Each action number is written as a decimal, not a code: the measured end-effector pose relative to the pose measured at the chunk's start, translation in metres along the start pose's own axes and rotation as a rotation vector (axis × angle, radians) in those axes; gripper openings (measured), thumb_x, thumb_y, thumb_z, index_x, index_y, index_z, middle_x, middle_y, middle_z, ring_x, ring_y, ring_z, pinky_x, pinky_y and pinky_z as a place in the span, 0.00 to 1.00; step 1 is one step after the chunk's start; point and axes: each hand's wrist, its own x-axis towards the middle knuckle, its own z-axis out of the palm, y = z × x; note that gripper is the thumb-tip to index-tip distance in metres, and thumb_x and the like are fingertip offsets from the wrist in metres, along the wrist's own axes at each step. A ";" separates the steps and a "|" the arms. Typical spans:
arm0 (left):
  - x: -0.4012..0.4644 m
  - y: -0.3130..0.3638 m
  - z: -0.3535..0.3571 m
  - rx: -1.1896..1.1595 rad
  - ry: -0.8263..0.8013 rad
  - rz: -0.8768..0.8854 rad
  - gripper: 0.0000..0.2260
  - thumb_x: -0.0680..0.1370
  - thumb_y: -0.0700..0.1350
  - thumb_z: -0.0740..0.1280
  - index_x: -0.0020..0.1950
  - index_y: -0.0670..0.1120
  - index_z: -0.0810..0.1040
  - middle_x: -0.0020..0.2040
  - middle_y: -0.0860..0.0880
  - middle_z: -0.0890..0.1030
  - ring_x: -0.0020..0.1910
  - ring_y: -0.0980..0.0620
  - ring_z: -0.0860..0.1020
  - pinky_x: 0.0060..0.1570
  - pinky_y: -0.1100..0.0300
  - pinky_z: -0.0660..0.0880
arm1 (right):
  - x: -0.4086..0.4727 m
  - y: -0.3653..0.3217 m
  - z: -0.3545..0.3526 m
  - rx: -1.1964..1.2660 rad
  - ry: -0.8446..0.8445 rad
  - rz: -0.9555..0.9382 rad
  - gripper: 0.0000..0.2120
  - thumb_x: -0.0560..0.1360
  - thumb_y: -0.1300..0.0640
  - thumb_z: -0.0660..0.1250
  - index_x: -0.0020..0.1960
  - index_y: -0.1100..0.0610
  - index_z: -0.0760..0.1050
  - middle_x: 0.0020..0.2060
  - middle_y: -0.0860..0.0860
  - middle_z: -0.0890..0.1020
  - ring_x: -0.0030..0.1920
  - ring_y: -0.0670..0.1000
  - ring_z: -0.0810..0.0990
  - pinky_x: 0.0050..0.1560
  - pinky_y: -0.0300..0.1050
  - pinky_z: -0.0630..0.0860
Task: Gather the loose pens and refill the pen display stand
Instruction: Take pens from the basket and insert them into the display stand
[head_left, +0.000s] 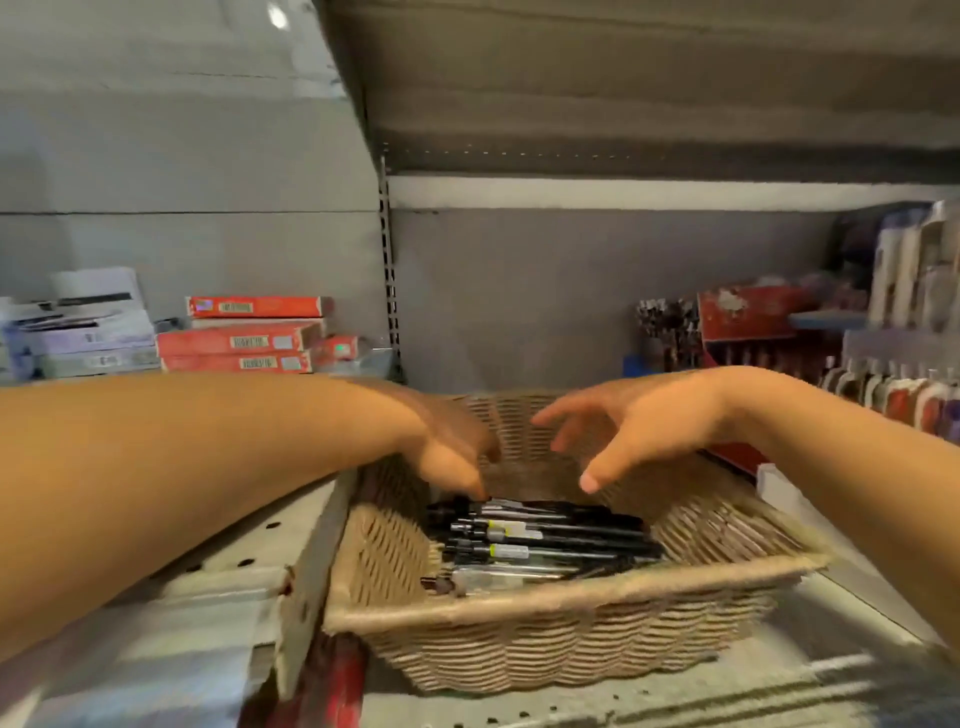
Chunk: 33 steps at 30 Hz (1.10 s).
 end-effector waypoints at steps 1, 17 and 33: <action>0.005 -0.003 0.002 0.025 -0.048 0.005 0.20 0.82 0.50 0.63 0.72 0.43 0.71 0.67 0.41 0.77 0.64 0.43 0.75 0.63 0.54 0.71 | 0.008 0.002 -0.003 0.026 -0.084 -0.009 0.36 0.76 0.51 0.73 0.78 0.40 0.59 0.68 0.41 0.75 0.61 0.39 0.75 0.60 0.35 0.73; 0.063 -0.026 -0.003 -0.230 0.032 0.009 0.10 0.77 0.45 0.68 0.58 0.48 0.82 0.47 0.52 0.85 0.39 0.60 0.79 0.43 0.63 0.73 | 0.072 0.022 0.015 -0.205 0.021 -0.161 0.26 0.76 0.50 0.72 0.72 0.43 0.71 0.58 0.43 0.84 0.56 0.48 0.82 0.63 0.50 0.75; 0.059 -0.009 -0.013 -1.045 0.367 0.007 0.07 0.80 0.43 0.66 0.57 0.48 0.72 0.44 0.43 0.87 0.43 0.47 0.86 0.43 0.55 0.83 | 0.076 0.040 0.019 0.252 0.390 -0.160 0.03 0.79 0.59 0.69 0.50 0.51 0.77 0.40 0.52 0.85 0.37 0.46 0.86 0.38 0.44 0.84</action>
